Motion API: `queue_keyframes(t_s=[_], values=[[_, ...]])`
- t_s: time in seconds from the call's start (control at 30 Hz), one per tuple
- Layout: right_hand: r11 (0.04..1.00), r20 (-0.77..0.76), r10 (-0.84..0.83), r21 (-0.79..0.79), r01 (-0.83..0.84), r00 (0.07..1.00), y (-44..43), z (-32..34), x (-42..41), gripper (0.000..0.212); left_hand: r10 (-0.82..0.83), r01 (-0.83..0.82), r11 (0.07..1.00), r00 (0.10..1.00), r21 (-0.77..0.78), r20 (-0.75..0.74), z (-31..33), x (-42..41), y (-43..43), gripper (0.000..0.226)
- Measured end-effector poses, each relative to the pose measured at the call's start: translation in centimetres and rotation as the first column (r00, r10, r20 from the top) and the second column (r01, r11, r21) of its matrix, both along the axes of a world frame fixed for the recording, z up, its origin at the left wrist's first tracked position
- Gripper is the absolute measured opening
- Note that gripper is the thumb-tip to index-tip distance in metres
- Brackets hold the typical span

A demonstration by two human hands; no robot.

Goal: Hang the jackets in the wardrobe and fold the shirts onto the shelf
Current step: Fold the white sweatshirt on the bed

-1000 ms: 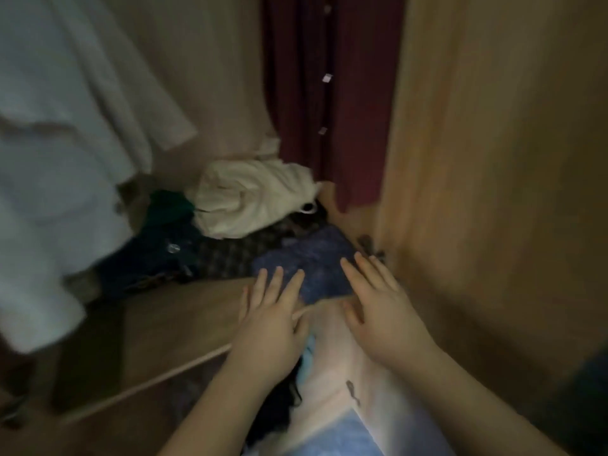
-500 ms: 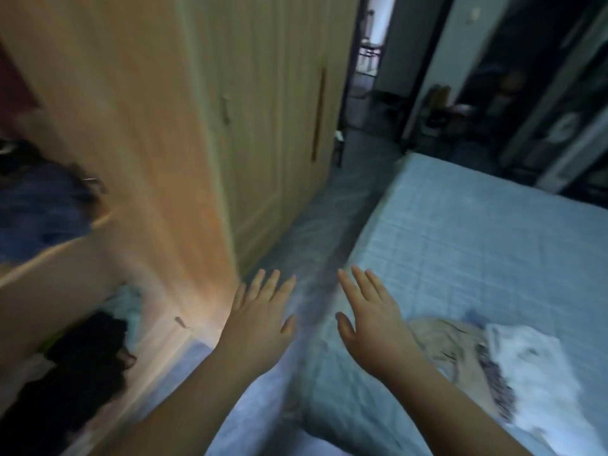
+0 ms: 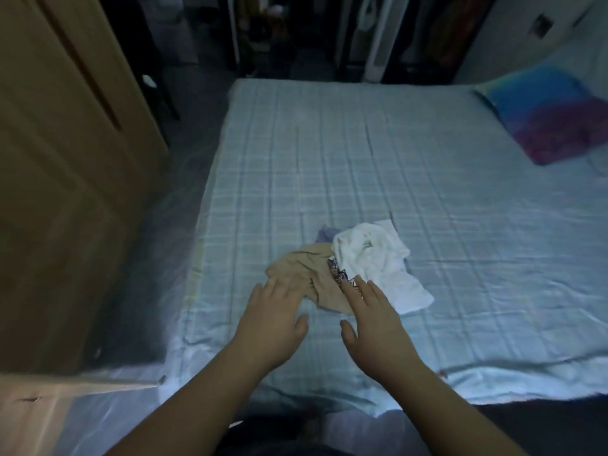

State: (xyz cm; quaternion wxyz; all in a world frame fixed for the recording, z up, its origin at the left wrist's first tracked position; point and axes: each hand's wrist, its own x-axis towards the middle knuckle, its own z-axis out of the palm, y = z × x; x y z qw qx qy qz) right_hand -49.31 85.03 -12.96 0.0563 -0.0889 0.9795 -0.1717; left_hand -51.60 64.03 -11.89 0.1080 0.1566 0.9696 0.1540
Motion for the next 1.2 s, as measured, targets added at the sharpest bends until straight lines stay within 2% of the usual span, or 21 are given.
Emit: queue_keyframes(t_s=[0.23, 0.37, 0.47, 0.63, 0.7, 0.77, 0.9, 1.07, 1.17, 1.2], values=[[0.983, 0.071, -0.183, 0.012, 0.182, 0.981, 4.0, -3.0, -3.9, 0.068, -0.148, 0.146, 0.987, 0.988, 0.069, 0.033, -4.3, -6.7, 3.9, 0.062], [0.968, 0.117, -0.247, 0.066, 0.240, 0.962, 5.8, -4.0, -7.2, 0.068, -0.182, 0.179, 0.978, 0.983, 0.106, 0.028, -6.7, -12.0, 5.0, 0.038], [0.960, 0.177, -0.279, 0.080, 0.269, 0.944, 7.3, -5.4, -9.6, 0.069, -0.169, 0.160, 0.983, 0.980, 0.089, 0.109, -8.9, -15.9, 6.0, 0.049], [0.954, 0.257, -0.300, 0.075, 0.290, 0.919, 10.4, -9.1, -13.0, 0.068, -0.152, 0.142, 0.987, 0.978, 0.075, 0.140, -11.6, -19.9, 9.2, 0.076], [0.952, 0.292, -0.304, 0.050, 0.302, 0.907, 11.8, -11.1, -14.4, 0.067, -0.131, 0.123, 0.991, 0.978, 0.061, 0.160, -13.2, -20.5, 11.1, 0.074], [0.938, 0.355, -0.326, 0.005, 0.347, 0.876, 13.2, -13.4, -16.2, 0.066, -0.089, 0.078, 0.995, 0.976, 0.059, 0.201, -15.3, -20.8, 13.2, 0.068], [0.892, 0.461, -0.338, -0.120, 0.435, 0.820, 15.9, -19.3, -19.5, 0.064, 0.001, -0.020, 0.998, 0.944, 0.055, 0.329, -20.4, -21.5, 18.1, 0.069], [0.846, 0.567, -0.296, -0.218, 0.486, 0.769, 18.7, -26.3, -23.4, 0.060, 0.180, -0.289, 0.943, 0.859, 0.164, 0.478, -26.2, -22.7, 23.6, 0.073], [0.817, 0.545, -0.259, -0.316, 0.482, 0.797, 19.7, -29.2, -24.4, 0.065, 0.272, -0.399, 0.902, 0.822, 0.165, 0.500, -28.1, -23.5, 26.0, 0.061], [0.819, 0.531, -0.249, -0.331, 0.469, 0.810, 19.9, -29.8, -24.7, 0.060, 0.296, -0.420, 0.893, 0.818, 0.162, 0.493, -28.5, -23.7, 26.6, 0.056]])
